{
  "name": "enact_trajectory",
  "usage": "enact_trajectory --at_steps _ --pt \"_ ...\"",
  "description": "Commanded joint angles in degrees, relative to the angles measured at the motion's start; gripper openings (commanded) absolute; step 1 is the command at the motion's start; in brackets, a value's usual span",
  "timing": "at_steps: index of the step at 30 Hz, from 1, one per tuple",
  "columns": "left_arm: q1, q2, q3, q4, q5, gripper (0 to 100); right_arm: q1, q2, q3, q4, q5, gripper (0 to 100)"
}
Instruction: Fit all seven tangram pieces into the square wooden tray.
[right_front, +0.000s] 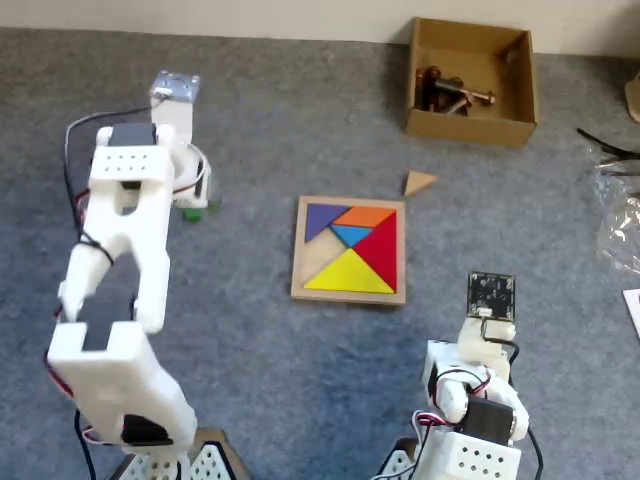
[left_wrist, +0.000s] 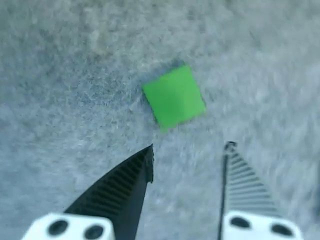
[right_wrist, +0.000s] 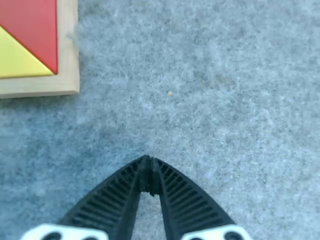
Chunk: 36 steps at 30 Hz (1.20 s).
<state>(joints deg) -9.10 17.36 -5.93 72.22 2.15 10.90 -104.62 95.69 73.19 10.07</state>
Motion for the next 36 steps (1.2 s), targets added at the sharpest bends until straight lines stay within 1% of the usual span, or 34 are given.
enact_trajectory --at_steps 1,3,9,12,15,19,24,32,36 --pt "-0.4 3.74 -8.92 -0.79 9.58 28 0.57 -0.57 6.29 -1.71 -0.44 0.9" --pt "-0.48 7.25 -12.79 -0.79 12.4 29 0.57 -0.57 6.29 -1.71 -0.44 0.9" --pt "-1.98 16.48 -20.88 -0.7 17.41 28 0.57 -0.57 6.29 -1.71 -0.44 0.9" --pt "-4.53 18.59 -22.46 -0.18 22.42 28 0.57 -0.57 6.29 -1.71 -0.44 0.9" --pt "-6.46 18.77 -23.6 2.29 25.23 28 0.57 -0.57 6.29 -1.71 -0.44 0.9" --pt "-6.46 18.95 -24.66 4.84 25.14 28 0.57 -0.57 6.29 -1.71 -0.44 0.9" --pt "-4.79 19.03 -24.57 4.92 25.05 28 0.57 -0.57 6.29 -1.71 -0.44 0.9" --pt "-0.31 19.12 -24.31 5.01 25.14 28 0.57 -0.57 6.29 -1.71 -0.44 0.9" --pt "0.13 19.12 -22.73 4.57 25.32 28 0.57 -0.57 6.29 -1.71 -0.44 0.9"
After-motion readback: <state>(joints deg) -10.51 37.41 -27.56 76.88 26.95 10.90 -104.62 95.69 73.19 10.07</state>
